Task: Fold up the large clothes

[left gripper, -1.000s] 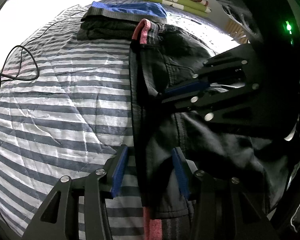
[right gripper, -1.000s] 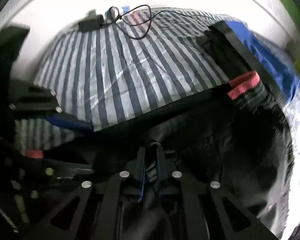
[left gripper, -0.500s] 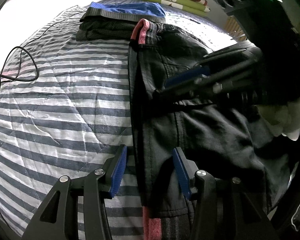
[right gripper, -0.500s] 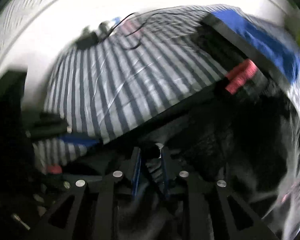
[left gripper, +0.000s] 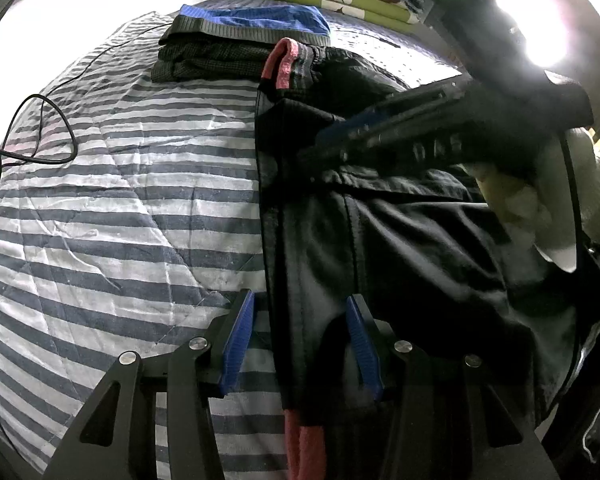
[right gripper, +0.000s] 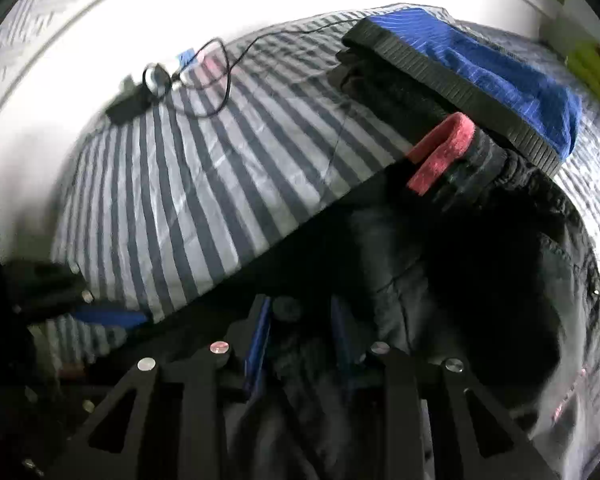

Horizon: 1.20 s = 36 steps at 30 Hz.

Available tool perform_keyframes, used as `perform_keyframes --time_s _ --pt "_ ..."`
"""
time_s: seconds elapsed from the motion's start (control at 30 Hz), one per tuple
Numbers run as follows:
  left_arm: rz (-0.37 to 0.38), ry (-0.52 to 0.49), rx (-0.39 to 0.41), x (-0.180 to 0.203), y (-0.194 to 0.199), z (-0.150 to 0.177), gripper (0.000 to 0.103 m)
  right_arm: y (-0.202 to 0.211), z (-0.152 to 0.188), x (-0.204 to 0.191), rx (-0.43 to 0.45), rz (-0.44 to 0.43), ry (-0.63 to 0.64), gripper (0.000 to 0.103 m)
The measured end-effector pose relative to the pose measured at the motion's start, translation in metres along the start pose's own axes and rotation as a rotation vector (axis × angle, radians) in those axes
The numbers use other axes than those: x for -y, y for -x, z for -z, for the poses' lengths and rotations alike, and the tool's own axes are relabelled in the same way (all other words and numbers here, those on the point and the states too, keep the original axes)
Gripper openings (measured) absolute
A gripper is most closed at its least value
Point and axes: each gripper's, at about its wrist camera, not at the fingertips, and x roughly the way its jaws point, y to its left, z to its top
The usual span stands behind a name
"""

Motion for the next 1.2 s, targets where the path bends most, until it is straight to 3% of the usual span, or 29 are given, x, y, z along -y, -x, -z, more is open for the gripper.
perform_keyframes --time_s 0.2,0.37,0.4,0.47,0.63,0.7,0.8,0.87,1.1,1.2 --pt "0.006 0.001 0.000 0.000 0.001 0.001 0.050 0.018 0.005 0.011 0.050 -0.030 -0.067 0.030" --pt "0.005 0.003 -0.002 0.000 0.001 0.001 0.050 0.025 0.010 0.014 0.064 0.057 -0.064 0.030" --pt "0.004 0.003 -0.004 0.000 0.002 0.002 0.050 0.027 0.011 0.020 0.078 0.091 -0.085 0.030" --pt "-0.009 0.003 -0.009 -0.003 0.007 0.006 0.050 0.037 0.016 0.036 0.106 0.079 -0.168 0.030" --pt "-0.071 0.055 0.032 -0.021 0.035 0.020 0.051 0.096 0.060 0.053 0.203 0.071 -0.265 0.030" --pt "-0.094 0.071 0.056 -0.024 0.044 0.016 0.051 0.122 0.086 0.062 0.220 0.117 -0.306 0.030" --pt "-0.086 0.105 0.098 -0.024 0.056 -0.006 0.054 0.155 0.113 0.085 0.235 0.195 -0.347 0.030" --pt "-0.063 0.111 0.120 -0.019 0.059 -0.031 0.063 0.180 0.130 0.110 0.251 0.260 -0.393 0.030" --pt "-0.137 -0.020 0.057 0.014 0.019 -0.135 0.074 0.247 0.196 0.200 0.211 0.508 -0.530 0.030" --pt "-0.180 -0.003 0.031 0.016 -0.004 -0.167 0.074 0.276 0.234 0.237 0.224 0.568 -0.640 0.043"
